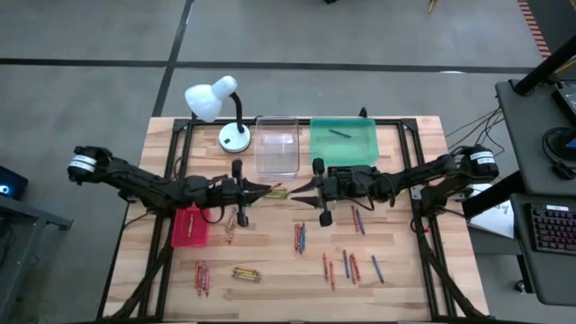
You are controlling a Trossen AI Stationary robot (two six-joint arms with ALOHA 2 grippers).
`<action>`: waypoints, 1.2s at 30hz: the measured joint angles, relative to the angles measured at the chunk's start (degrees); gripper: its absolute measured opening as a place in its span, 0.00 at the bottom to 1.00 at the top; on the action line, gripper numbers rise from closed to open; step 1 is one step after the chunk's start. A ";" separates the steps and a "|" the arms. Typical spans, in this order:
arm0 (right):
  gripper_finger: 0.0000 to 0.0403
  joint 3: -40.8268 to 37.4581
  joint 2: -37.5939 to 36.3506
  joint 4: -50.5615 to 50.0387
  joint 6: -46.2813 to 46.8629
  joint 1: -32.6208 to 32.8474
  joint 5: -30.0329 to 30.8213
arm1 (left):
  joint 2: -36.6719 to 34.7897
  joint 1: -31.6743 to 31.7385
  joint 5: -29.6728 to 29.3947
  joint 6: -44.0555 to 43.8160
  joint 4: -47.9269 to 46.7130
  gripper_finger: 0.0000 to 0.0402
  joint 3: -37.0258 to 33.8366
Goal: Sort crayons
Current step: Put the red crayon into the black bin
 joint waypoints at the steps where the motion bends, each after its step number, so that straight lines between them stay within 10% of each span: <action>1: 0.17 0.10 0.00 -0.12 0.04 0.00 -0.01 | 0.42 -0.01 0.00 -0.04 0.60 0.00 0.02; 36: 0.28 6.63 1.36 -0.56 1.23 -0.39 7.54 | 6.74 0.04 -4.99 3.13 3.34 0.00 4.26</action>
